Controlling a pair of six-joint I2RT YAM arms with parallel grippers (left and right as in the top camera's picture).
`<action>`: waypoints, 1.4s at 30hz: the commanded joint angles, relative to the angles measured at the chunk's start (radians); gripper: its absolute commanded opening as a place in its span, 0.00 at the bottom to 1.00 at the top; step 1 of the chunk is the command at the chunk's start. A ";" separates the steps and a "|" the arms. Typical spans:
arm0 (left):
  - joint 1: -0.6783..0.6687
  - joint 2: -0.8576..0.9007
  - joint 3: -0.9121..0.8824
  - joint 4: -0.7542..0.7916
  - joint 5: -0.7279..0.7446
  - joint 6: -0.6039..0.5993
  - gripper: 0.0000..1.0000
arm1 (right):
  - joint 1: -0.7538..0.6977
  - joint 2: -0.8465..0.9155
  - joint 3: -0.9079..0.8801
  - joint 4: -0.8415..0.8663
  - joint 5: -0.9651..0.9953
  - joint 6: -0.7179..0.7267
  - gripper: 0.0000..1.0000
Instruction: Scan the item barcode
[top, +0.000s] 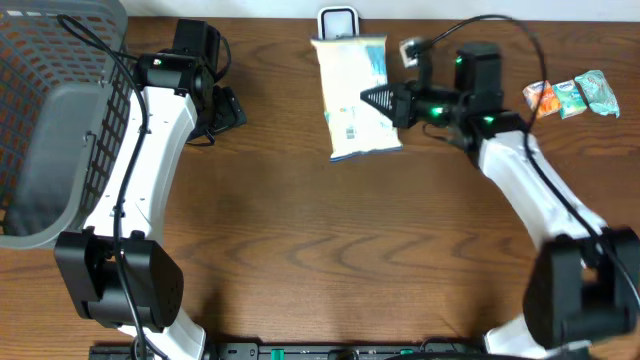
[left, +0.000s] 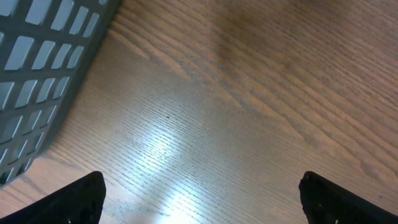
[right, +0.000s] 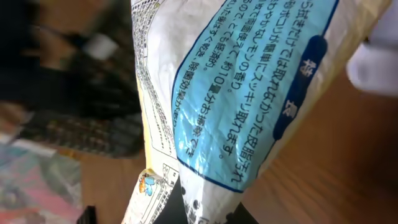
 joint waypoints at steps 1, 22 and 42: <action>0.003 -0.005 0.003 -0.004 -0.013 0.017 0.98 | 0.002 -0.077 0.011 0.045 -0.047 -0.019 0.01; 0.003 -0.005 0.003 -0.004 -0.013 0.017 0.98 | 0.094 -0.129 0.010 0.340 0.241 -0.093 0.01; 0.003 -0.005 0.003 -0.004 -0.013 0.017 0.98 | 0.094 -0.120 0.010 0.110 0.404 -0.137 0.01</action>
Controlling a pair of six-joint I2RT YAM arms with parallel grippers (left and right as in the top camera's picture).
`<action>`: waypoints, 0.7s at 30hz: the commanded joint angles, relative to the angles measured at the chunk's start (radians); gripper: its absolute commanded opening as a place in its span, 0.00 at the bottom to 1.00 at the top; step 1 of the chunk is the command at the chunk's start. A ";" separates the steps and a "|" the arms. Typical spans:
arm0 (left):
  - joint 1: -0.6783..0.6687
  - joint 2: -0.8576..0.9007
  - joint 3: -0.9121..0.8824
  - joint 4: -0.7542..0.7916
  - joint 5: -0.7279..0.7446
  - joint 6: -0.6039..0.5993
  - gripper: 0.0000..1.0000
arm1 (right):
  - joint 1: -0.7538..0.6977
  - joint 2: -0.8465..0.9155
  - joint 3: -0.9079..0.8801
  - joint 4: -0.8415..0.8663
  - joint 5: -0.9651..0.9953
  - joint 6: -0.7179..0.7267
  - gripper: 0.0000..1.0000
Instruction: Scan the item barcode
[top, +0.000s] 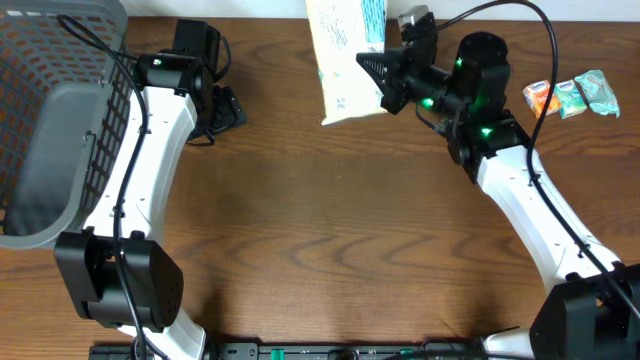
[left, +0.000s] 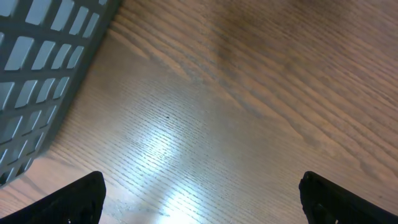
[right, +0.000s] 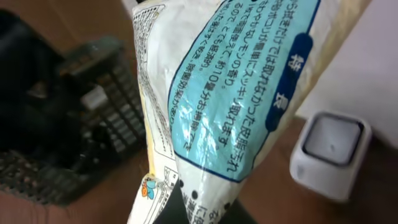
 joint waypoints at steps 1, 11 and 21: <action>0.003 -0.005 0.003 -0.004 -0.012 0.017 0.98 | 0.004 -0.003 0.014 -0.129 0.155 -0.069 0.01; 0.003 -0.005 0.003 -0.004 -0.012 0.017 0.98 | 0.055 0.098 0.013 -0.547 1.345 -0.398 0.01; 0.003 -0.005 0.003 -0.004 -0.012 0.017 0.98 | 0.284 0.315 0.017 -0.684 1.433 -0.409 0.25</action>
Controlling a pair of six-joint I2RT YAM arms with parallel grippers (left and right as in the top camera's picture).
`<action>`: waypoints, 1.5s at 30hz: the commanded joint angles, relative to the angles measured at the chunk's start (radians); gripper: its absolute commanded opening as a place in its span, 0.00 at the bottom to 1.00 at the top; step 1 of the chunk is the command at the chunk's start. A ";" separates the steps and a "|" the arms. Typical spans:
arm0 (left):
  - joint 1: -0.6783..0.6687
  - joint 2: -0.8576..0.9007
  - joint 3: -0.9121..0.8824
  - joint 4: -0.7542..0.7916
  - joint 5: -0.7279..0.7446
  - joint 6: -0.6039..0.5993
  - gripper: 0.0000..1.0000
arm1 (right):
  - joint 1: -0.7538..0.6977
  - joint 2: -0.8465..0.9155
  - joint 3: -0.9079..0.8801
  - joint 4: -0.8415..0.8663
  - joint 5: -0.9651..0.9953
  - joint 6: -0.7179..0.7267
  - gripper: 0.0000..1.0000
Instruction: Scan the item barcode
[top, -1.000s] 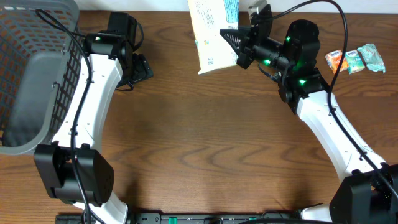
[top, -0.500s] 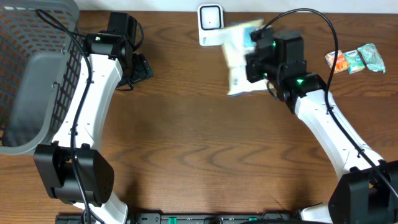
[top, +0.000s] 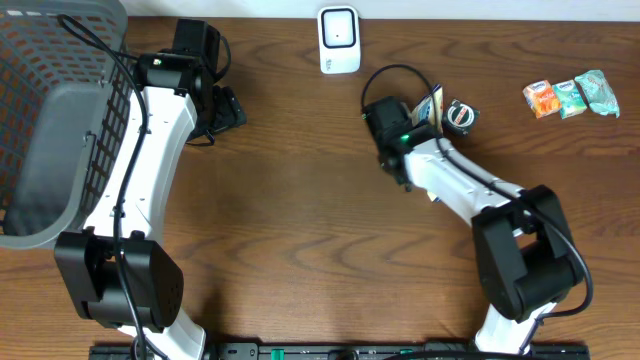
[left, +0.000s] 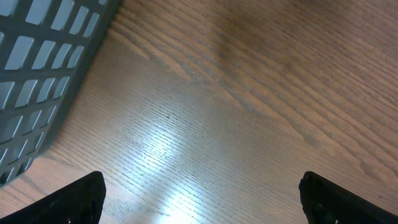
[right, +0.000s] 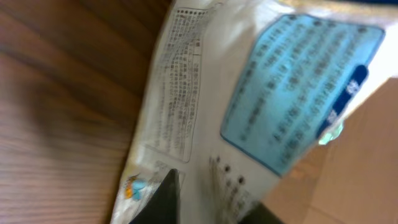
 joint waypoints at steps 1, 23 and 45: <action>0.003 -0.005 0.003 -0.003 -0.013 0.017 0.98 | 0.115 -0.002 0.021 -0.005 0.055 0.072 0.40; 0.003 -0.005 0.003 -0.003 -0.013 0.017 0.98 | -0.187 0.087 0.159 -0.177 -0.901 0.290 0.97; 0.003 -0.005 0.003 -0.003 -0.013 0.017 0.98 | -0.164 0.086 0.401 -0.069 -0.873 0.440 0.01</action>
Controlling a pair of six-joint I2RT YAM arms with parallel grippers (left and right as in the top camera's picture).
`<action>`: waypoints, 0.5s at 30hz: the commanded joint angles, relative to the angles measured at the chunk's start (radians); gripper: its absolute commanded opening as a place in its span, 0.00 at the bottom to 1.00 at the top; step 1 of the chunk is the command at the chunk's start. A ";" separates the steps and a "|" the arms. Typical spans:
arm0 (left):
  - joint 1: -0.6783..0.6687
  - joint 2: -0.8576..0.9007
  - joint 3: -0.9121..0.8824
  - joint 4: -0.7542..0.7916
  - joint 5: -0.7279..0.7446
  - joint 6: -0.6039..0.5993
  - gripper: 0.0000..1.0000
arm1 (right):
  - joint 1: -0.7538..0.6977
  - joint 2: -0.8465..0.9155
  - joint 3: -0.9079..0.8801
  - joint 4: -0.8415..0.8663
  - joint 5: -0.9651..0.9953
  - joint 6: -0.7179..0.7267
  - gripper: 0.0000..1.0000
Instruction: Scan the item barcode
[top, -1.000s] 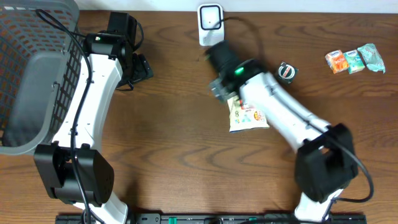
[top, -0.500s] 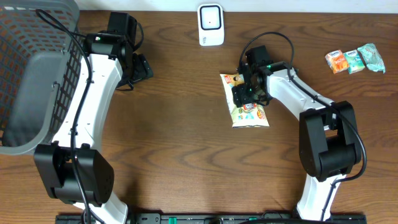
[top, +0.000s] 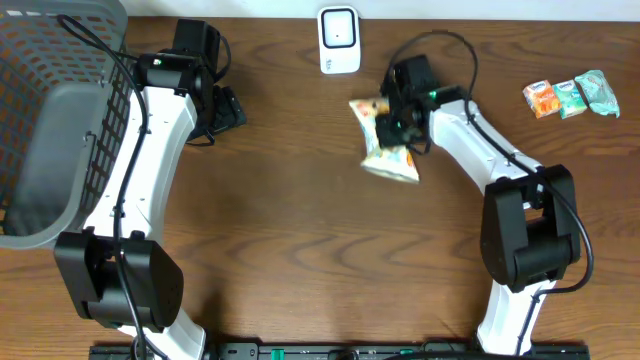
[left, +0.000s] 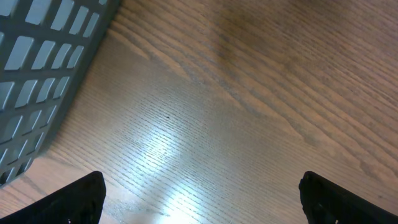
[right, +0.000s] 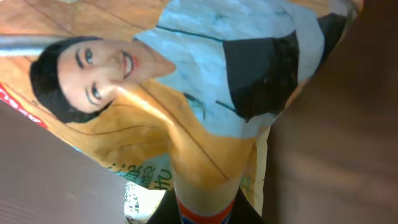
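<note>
The item is a soft pack (top: 385, 138) with a yellow and orange front that shows a smiling woman (right: 186, 93). My right gripper (top: 402, 118) is shut on it, the jaws (right: 208, 208) clamped on the pack's lower end. The pack hangs over the table in front of the white barcode scanner (top: 340, 27), a little to its right. No barcode shows on the face turned to either camera. My left gripper (top: 228, 110) stands open over bare wood (left: 200, 183), far left of the pack, with nothing between its fingers.
A grey mesh basket (top: 45, 120) fills the left end of the table, its wall close to the left gripper (left: 37, 68). Three small snack packets (top: 566, 97) lie at the back right. The scanner stands at the table's back edge.
The right gripper has moved up and right, nearer the scanner. The pack has turned: its pictured yellow front now faces up, where the printed white and blue side faced the wrist camera.
The right gripper first held the pack, blue and white side up, just in front of the scanner. Then it held it higher, covering the scanner from above. Then the arm was folded low with the pack mostly hidden. Now the pack's front faces up. The left arm never moved.
</note>
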 joint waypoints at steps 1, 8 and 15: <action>0.003 -0.005 0.003 -0.004 -0.013 0.017 0.97 | 0.017 -0.031 0.129 0.068 -0.020 0.044 0.01; 0.003 -0.005 0.003 -0.004 -0.013 0.017 0.98 | 0.044 -0.014 0.163 0.505 0.013 0.084 0.01; 0.003 -0.005 0.003 -0.004 -0.013 0.017 0.98 | 0.093 0.116 0.163 0.993 0.203 0.076 0.01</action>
